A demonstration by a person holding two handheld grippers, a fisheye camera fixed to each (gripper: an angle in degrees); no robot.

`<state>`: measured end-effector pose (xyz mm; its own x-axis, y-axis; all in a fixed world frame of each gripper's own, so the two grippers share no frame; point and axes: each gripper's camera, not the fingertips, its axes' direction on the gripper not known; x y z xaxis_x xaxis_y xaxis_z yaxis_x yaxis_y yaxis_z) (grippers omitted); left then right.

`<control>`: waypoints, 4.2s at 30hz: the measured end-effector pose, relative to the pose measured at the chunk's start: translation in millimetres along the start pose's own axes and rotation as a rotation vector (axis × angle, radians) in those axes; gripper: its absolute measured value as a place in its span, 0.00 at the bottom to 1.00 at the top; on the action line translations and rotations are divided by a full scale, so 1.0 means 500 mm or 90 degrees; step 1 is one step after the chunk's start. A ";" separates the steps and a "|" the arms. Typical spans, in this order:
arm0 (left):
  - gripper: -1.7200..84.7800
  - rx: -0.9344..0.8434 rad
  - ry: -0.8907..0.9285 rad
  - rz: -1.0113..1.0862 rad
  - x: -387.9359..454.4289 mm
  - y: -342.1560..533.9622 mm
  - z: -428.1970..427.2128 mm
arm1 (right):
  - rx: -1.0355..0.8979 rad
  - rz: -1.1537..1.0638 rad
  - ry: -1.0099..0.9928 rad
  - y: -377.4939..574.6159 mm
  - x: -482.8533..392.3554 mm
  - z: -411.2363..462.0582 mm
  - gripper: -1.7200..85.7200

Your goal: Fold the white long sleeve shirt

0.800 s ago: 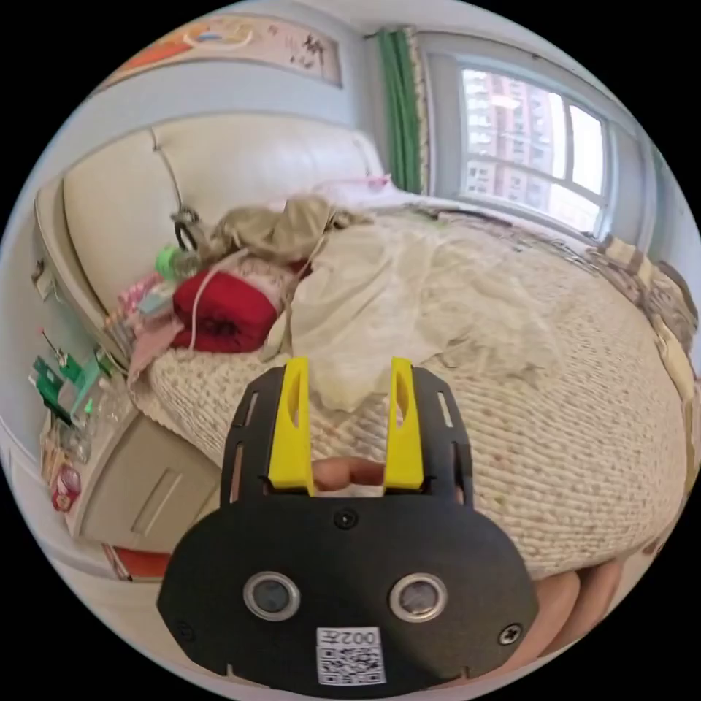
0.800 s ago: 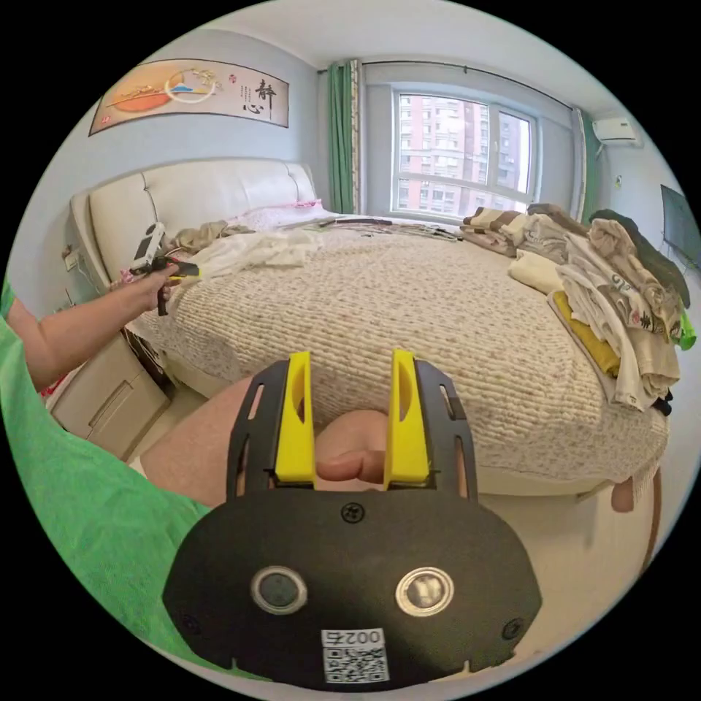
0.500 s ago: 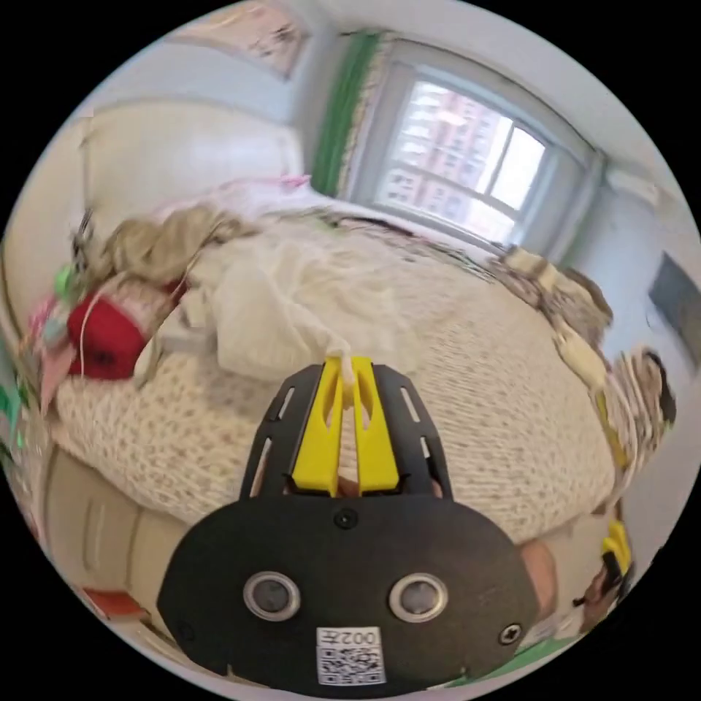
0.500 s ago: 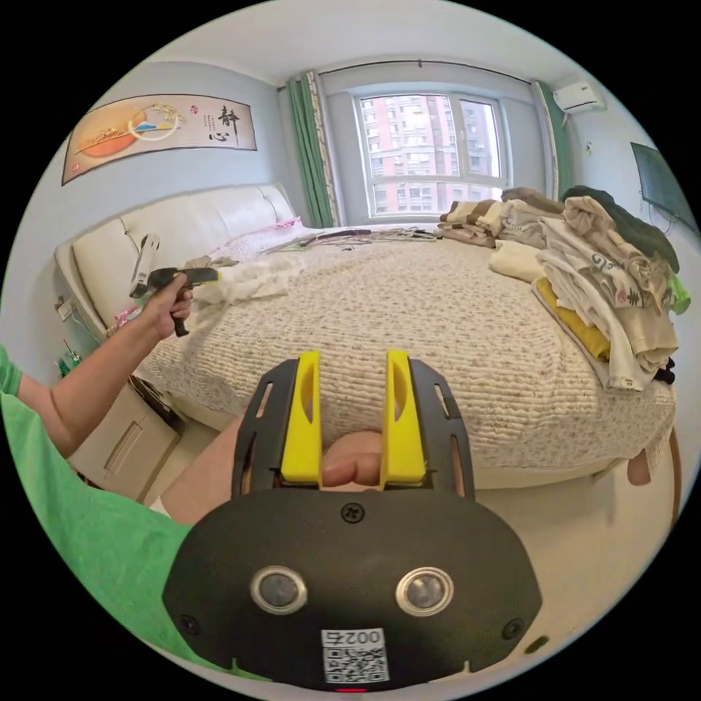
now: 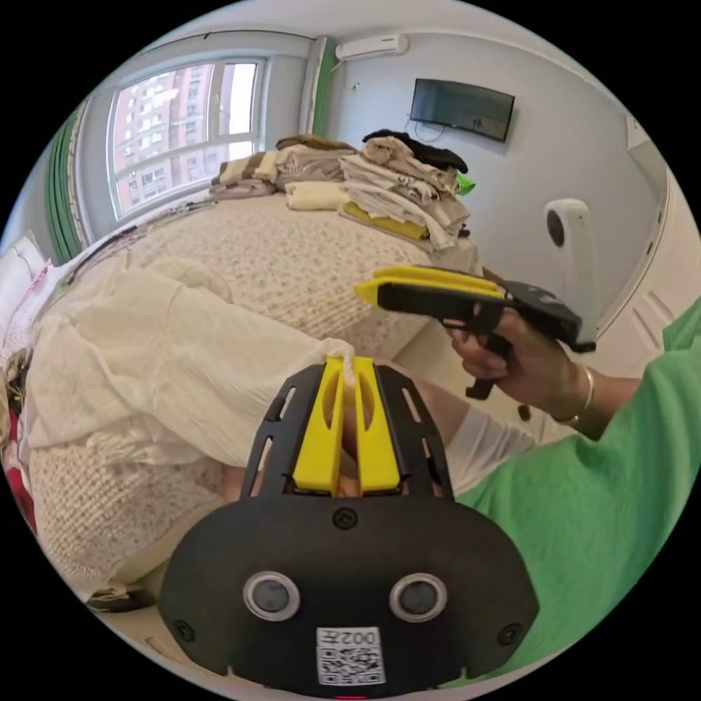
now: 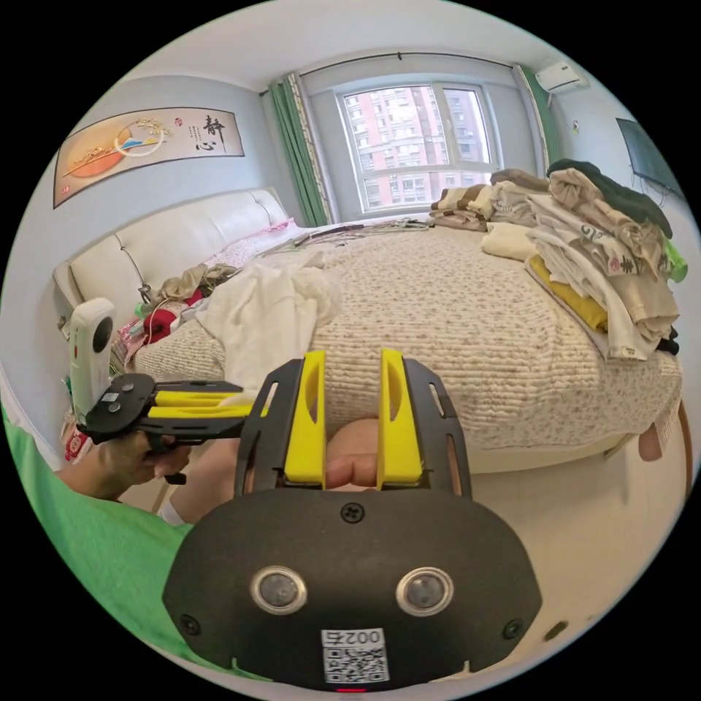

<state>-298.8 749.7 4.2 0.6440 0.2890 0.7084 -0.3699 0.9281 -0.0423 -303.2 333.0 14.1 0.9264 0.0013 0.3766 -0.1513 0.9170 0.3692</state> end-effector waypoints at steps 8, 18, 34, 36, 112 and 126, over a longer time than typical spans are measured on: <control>0.01 0.076 0.056 -0.047 -0.023 0.088 -0.136 | -0.066 -0.006 -0.179 0.014 0.004 0.012 0.15; 0.01 0.165 0.073 -0.091 -0.080 0.184 -0.290 | -0.024 -0.075 -0.263 -0.043 -0.071 -0.014 0.15; 0.02 0.141 -0.063 -0.068 -0.036 0.226 -0.294 | -0.072 -0.191 -0.261 -0.026 -0.141 -0.023 0.01; 0.03 0.170 -0.075 -0.088 -0.050 0.229 -0.311 | -0.033 -0.243 -0.120 -0.025 -0.144 -0.055 0.01; 0.01 -0.022 -0.063 -0.129 -0.231 -0.110 -0.098 | -0.014 -0.144 -0.096 -0.180 -0.031 -0.036 0.17; 0.00 0.021 0.088 -0.232 -0.287 -0.037 -0.108 | -0.047 -0.107 -0.228 -0.192 -0.007 0.004 0.03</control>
<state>-348.0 703.7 -134.7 0.8205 -0.0271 0.5709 -0.1204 0.9682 0.2191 -292.5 244.2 -21.0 0.7549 -0.2791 0.5934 0.0300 0.9187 0.3939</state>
